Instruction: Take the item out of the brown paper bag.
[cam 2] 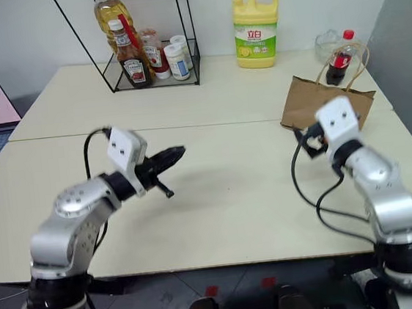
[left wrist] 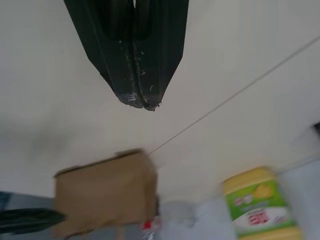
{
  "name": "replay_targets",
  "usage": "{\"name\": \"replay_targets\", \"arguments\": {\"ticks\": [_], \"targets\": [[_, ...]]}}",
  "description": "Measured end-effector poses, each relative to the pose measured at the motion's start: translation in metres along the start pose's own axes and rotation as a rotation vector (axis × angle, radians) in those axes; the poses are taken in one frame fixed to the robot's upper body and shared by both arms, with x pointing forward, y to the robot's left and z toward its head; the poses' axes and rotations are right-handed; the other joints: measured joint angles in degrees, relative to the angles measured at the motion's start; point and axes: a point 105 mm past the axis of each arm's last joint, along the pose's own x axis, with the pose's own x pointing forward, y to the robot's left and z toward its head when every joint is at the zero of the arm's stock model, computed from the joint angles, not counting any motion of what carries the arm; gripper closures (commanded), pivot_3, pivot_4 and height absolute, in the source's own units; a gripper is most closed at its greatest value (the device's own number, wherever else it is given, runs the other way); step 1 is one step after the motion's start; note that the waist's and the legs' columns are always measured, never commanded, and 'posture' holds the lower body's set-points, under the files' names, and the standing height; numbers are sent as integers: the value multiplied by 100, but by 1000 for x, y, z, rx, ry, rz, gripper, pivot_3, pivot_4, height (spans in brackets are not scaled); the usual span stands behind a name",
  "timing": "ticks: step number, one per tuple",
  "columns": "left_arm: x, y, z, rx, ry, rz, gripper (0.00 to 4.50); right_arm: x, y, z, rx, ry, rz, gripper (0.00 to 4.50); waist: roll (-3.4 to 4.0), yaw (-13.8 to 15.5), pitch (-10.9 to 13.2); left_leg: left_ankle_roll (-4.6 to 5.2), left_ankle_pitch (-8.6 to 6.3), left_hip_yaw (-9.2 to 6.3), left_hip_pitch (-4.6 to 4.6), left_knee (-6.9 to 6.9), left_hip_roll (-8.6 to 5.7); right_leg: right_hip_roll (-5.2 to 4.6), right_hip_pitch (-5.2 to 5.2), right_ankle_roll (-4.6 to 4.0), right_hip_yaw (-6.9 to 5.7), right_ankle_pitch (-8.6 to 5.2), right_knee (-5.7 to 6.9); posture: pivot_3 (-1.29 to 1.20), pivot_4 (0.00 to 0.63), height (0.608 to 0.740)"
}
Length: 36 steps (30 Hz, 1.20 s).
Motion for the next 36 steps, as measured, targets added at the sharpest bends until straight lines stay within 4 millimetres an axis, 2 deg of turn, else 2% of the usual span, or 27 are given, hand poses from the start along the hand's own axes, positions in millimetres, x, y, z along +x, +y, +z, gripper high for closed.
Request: {"name": "replay_targets", "arguments": {"ticks": [2,6,10,12,15,20,23,26,29,32,36], "targets": [[6,-3,21,37,-47,-70,4500,5,-25,6,-57,3,-42,17,0,-10,-3,2,-1,2,8,-5,0,0,8,-3,1,-2,-4,0,150,740],[27,-5,38,56,-80,-185,4500,30,-66,-2,-107,88,-89,17,1,-41,14,2,-1,15,-1,-9,0,-2,-10,-3,9,-1,-3,0,150,740],[38,-4,49,99,-122,-224,4500,46,-94,-4,-108,132,-106,17,1,-119,14,-15,8,20,-3,-13,2,-2,-14,-4,9,-2,-6,0,150,740],[41,-4,48,103,-129,-228,4500,50,-99,-9,-65,152,-107,17,1,-144,14,-16,9,24,-5,-14,2,-3,-15,-4,11,-2,-7,0,150,740],[41,-4,46,109,-128,-229,4500,57,-100,-19,89,173,-98,17,6,-152,19,-17,9,28,-6,-13,2,-4,-18,-4,13,-2,-4,0,150,740],[35,-6,40,104,-114,-230,4500,59,-98,-19,477,122,-20,17,14,-150,24,-17,10,29,-5,-13,2,-4,-17,-4,14,-2,0,0,150,740],[33,-6,36,95,-98,-226,4500,58,-95,-21,642,88,29,17,15,-151,25,-17,10,30,-5,-12,2,-4,-17,-4,14,-2,0,0,150,740],[32,-6,37,95,-98,-225,4500,61,-84,-28,706,97,54,17,15,-152,25,-17,10,31,-4,-12,2,-4,-16,-4,15,-2,1,0,150,740],[32,-6,38,93,-97,-227,4500,70,-63,-29,734,97,116,17,16,-159,26,-17,10,30,-4,-12,2,-4,-18,-3,15,-2,3,0,150,740],[32,-6,40,94,-98,-227,4500,78,-49,-22,761,68,165,17,25,-162,31,-18,10,31,-4,-12,2,-4,-19,-3,15,-2,4,0,150,740],[28,-2,39,92,-85,-214,4500,85,-42,-9,771,23,191,17,26,-164,32,-18,10,31,-4,-12,2,-4,-19,-3,15,-2,4,0,150,740]]}}
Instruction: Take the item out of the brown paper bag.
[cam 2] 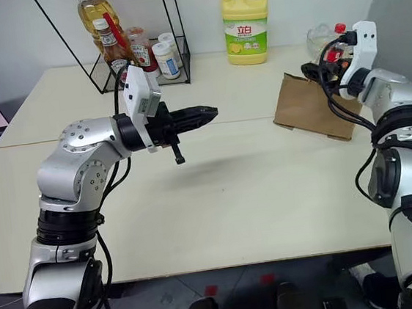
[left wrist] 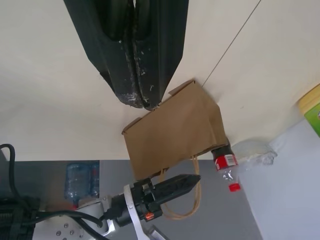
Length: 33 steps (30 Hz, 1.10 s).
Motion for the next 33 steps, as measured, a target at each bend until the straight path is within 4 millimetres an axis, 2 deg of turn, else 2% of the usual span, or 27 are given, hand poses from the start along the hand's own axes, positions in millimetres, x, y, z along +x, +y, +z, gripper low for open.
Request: {"name": "replay_targets", "arguments": {"ticks": [4,12,15,21,23,25,33], "targets": [[-2,1,0,-2,4,7,4500,9,8,-7,16,-2,-1,17,0,-3,0,0,0,-1,0,0,0,0,1,0,0,0,1,0,150,740],[-3,1,2,6,13,11,4500,15,1,-11,29,-20,-117,17,0,-9,0,0,0,0,0,0,0,0,0,0,0,0,3,0,150,740],[-4,2,3,6,15,21,4500,18,2,-11,30,-24,-142,616,0,-23,0,0,0,0,1,0,0,0,0,0,0,0,4,0,150,740],[-5,2,6,25,11,31,4500,22,4,-16,32,-16,-174,2763,1,-31,0,0,0,0,1,0,1,0,0,0,0,0,4,0,150,740],[-5,3,6,25,11,33,4500,22,3,-18,29,-9,-196,3250,1,-31,0,0,0,-1,0,0,1,0,-1,0,0,0,4,0,150,740],[-5,3,7,25,11,34,4500,23,1,-19,24,-4,-213,3419,1,-35,0,0,0,0,1,0,1,0,-1,0,0,0,5,0,150,740],[-6,3,8,29,8,52,4500,26,8,-16,34,-22,-177,3442,2,-50,1,0,0,0,1,0,1,0,-1,0,1,0,5,0,150,740]]}}
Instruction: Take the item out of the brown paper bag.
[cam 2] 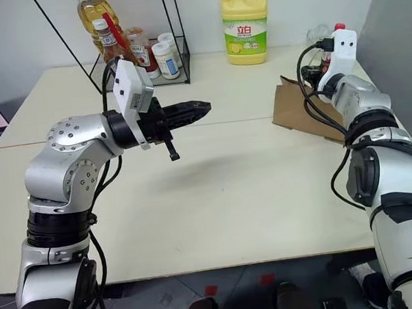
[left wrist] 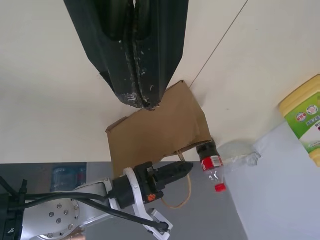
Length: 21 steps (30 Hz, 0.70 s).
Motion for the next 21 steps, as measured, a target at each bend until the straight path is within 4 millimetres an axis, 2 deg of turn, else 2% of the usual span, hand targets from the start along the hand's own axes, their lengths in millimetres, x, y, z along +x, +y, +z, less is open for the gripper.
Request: {"name": "replay_targets", "arguments": {"ticks": [7,21], "targets": [[-10,-8,-12,-53,18,12,4500,3,25,13,-19,-30,150,3442,3,-83,2,0,0,0,0,-1,0,0,-1,0,1,0,1,0,150,740],[-10,-6,-13,-55,17,35,4500,4,26,11,-34,-22,134,3448,4,-83,2,0,0,1,0,0,0,0,-1,0,2,0,2,0,150,740]]}}
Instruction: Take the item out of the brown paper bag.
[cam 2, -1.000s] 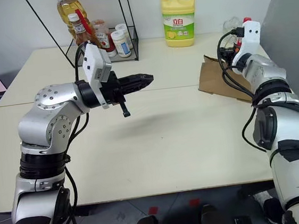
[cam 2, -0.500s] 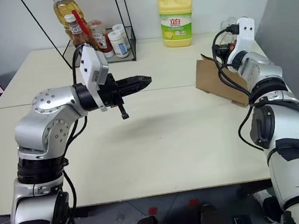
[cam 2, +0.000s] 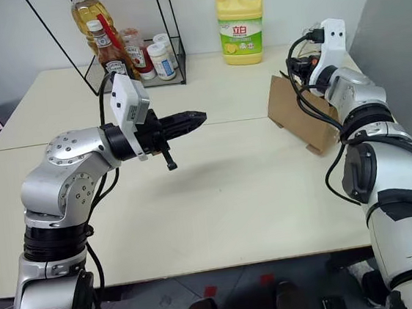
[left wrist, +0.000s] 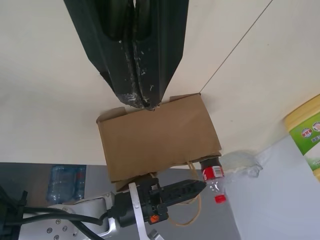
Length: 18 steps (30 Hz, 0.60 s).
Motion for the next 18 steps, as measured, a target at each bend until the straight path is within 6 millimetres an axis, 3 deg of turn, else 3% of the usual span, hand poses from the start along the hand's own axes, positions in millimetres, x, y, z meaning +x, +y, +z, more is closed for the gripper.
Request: {"name": "replay_targets", "arguments": {"ticks": [11,18], "targets": [[0,0,1,5,-3,7,4500,0,-7,-1,-58,17,-70,3449,0,0,0,0,0,0,0,0,0,0,0,0,0,0,0,0,150,740],[1,-2,5,19,-9,10,4500,-2,-10,0,-79,24,-75,1234,0,0,0,0,0,0,0,0,0,0,0,0,0,0,0,0,150,740]]}}
